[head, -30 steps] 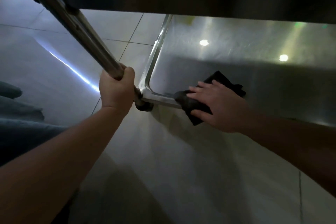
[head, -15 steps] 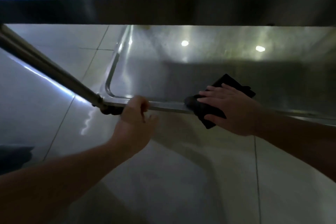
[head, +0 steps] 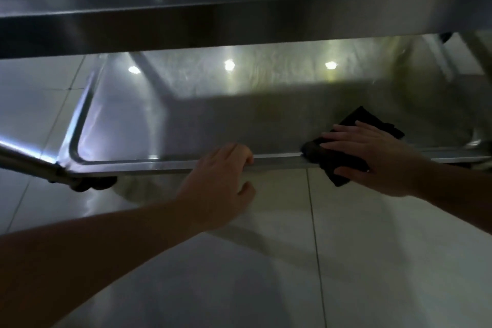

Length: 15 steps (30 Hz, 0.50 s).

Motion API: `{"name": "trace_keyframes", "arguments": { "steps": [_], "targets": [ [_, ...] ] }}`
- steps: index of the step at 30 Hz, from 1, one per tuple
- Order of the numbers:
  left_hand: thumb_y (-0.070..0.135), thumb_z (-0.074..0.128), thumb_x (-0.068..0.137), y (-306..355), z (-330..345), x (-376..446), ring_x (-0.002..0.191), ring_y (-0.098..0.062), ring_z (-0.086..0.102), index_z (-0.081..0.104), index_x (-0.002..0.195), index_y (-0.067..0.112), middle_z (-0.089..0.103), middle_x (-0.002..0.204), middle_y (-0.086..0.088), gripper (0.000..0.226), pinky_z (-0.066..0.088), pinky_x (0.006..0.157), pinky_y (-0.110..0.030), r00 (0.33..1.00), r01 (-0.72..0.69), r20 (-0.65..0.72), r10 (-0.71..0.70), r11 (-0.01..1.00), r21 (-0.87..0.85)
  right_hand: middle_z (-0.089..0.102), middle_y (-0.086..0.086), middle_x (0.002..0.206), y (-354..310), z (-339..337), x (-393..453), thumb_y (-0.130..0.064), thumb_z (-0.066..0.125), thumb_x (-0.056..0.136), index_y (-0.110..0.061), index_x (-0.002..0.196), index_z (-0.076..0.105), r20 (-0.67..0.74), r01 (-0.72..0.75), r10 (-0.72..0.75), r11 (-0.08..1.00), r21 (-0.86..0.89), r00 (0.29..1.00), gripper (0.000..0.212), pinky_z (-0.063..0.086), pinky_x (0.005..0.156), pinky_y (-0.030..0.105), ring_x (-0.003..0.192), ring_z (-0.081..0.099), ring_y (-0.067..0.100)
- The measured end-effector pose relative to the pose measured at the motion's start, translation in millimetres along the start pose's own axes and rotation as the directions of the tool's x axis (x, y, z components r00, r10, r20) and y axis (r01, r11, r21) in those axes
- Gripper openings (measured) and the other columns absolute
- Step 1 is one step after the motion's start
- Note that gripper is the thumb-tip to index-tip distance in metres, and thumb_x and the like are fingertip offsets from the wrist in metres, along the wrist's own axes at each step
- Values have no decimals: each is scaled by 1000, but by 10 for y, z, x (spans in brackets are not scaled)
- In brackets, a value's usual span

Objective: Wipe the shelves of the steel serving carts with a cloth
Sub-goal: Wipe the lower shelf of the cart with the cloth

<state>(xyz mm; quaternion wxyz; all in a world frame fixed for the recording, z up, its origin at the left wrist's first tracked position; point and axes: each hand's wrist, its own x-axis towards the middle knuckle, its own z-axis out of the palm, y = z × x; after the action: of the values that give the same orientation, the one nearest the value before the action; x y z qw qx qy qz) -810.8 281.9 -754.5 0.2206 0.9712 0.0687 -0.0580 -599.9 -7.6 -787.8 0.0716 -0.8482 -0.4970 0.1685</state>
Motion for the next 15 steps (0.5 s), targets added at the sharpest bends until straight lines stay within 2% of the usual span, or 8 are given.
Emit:
{"name": "trace_keyframes", "arguments": {
  "steps": [6, 8, 10, 12, 15],
  "targets": [
    [36, 55, 80, 334, 170, 262, 112, -23, 54, 54, 121, 25, 54, 120, 4, 42, 46, 95, -36, 994, -104, 55, 99, 991, 85, 36, -18, 163, 445, -58, -385, -70, 36, 94, -41, 155, 39, -1, -70, 70, 998, -7, 998, 68, 14, 129, 44, 156, 18, 4],
    [32, 60, 81, 466, 248, 391, 117, -22, 52, 55, 128, 22, 54, 127, 2, 49, 45, 100, -36, 986, -159, 60, 153, 979, 126, 37, -17, 162, 585, -84, -494, -69, 37, 94, -39, 155, 41, -10, -90, 90, 996, -2, 996, 69, 17, 128, 46, 155, 21, 6],
    [31, 62, 82, 609, 344, 522, 131, -23, 48, 52, 141, 18, 52, 141, -2, 61, 43, 110, -39, 977, -209, 71, 200, 964, 164, 39, -15, 162, 702, -100, -594, -68, 38, 94, -37, 155, 43, -22, -104, 104, 995, -5, 994, 69, 18, 128, 46, 155, 25, 8],
    [31, 62, 84, 762, 455, 639, 143, -25, 43, 47, 152, 13, 48, 153, -6, 72, 39, 118, -41, 969, -245, 90, 231, 951, 190, 40, -14, 162, 808, -104, -695, -67, 39, 94, -35, 155, 43, -36, -117, 116, 993, -15, 993, 69, 17, 127, 45, 154, 26, 9],
    [36, 58, 85, 976, 634, 765, 154, -23, 33, 38, 160, 11, 40, 165, -7, 82, 24, 123, -34, 958, -285, 107, 267, 930, 231, 38, -15, 162, 959, -128, -850, -67, 38, 95, -36, 156, 42, -46, -163, 162, 986, -21, 986, 69, 13, 127, 41, 155, 25, 8]
  ]
}}
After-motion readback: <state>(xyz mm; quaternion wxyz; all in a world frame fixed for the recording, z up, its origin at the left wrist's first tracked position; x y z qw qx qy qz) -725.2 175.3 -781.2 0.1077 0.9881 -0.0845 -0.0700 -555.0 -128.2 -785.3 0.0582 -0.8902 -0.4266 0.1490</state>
